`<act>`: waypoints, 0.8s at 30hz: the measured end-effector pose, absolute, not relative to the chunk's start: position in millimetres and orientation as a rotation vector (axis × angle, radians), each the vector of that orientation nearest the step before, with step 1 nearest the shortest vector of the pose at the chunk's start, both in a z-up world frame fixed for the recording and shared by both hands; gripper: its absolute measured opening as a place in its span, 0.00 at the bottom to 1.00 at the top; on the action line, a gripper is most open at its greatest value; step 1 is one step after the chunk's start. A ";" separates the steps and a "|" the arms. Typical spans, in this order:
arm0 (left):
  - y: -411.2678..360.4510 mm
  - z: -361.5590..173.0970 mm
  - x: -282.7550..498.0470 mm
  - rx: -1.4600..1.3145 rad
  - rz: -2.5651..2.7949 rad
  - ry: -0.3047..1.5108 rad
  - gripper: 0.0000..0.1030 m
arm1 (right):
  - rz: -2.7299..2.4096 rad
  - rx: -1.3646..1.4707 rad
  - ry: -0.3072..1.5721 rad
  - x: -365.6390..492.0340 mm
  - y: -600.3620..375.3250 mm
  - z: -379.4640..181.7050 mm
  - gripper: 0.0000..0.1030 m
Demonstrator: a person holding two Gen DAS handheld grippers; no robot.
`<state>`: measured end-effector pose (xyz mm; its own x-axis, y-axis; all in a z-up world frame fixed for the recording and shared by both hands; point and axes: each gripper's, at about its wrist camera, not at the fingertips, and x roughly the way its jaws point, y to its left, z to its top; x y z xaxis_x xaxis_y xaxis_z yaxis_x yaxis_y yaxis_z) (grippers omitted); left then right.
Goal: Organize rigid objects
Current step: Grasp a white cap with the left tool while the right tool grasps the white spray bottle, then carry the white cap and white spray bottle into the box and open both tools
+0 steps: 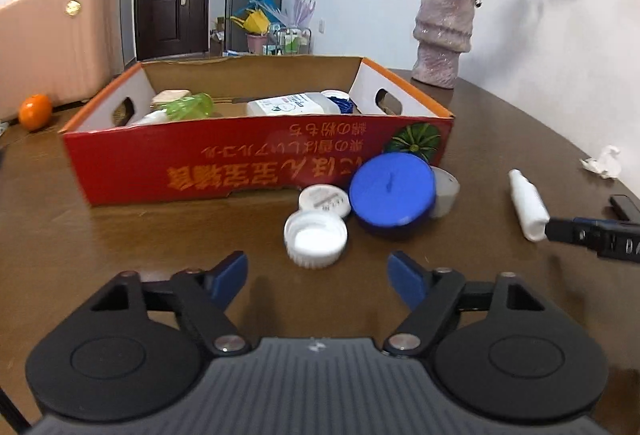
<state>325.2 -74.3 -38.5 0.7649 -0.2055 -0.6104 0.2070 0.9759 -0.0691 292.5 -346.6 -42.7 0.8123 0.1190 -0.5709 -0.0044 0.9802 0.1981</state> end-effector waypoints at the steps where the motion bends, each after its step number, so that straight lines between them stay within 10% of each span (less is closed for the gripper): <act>1: -75.8 -40.5 333.2 0.000 -0.226 0.670 0.70 | 0.055 0.199 0.623 302.7 -347.7 -43.4 0.48; 7: -78.1 -49.5 357.5 0.008 -0.229 0.670 0.39 | 0.055 0.069 0.625 346.5 -334.2 -52.7 0.30; 24: -44.4 -27.0 307.4 -0.115 -0.233 0.655 0.39 | 0.063 -0.050 0.577 314.4 -311.1 -42.7 0.26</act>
